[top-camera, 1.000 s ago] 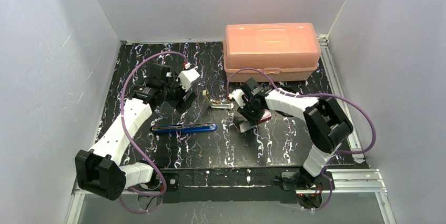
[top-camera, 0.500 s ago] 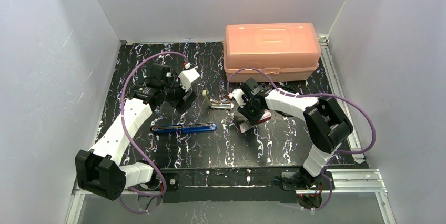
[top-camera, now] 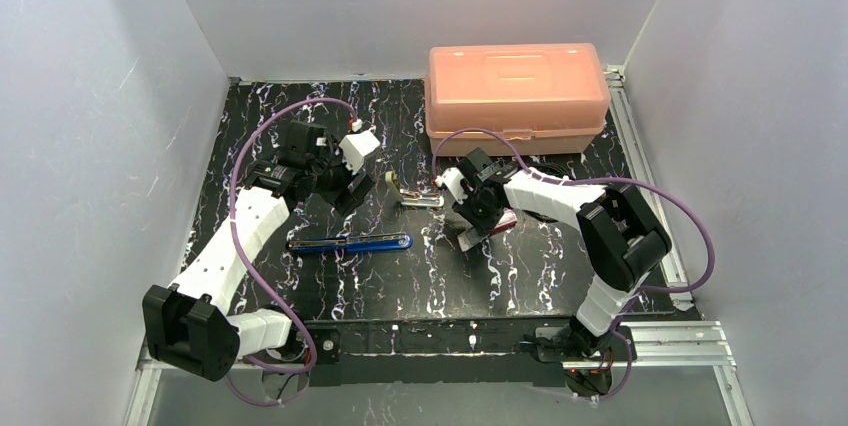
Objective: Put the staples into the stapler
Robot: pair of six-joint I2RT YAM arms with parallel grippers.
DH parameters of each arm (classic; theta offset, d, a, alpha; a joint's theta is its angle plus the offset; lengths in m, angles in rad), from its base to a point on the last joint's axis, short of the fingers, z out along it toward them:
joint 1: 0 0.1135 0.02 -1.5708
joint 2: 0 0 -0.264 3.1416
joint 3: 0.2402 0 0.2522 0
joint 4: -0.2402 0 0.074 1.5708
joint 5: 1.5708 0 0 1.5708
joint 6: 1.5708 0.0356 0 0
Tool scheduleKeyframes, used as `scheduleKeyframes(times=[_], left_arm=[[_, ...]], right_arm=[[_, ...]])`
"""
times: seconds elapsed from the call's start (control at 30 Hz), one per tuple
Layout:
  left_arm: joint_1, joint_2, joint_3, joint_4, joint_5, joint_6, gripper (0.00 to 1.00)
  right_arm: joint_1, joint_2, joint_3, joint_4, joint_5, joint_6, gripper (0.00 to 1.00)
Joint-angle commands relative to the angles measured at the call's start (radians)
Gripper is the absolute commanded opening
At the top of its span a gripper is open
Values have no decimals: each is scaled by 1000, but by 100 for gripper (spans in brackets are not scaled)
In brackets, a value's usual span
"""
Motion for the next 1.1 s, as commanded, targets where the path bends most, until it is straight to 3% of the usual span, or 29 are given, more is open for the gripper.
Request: scheduleKeyframes(times=[0.0,0.27,0.7,1.07], left_arm=[[4,-7,3,-12,17,10,78],[4,-6,1,-14,17,11,78],[4,-3,6,-14,12,38,78],[4,-8,9,-13,13,46,79]], right_arm=[[-1,13,13,23,46,2,29],[-1,22,5,32,42,7,32],[-2,-6,43,21,35,10,14],[-1,-28,70,9,24,10,7]])
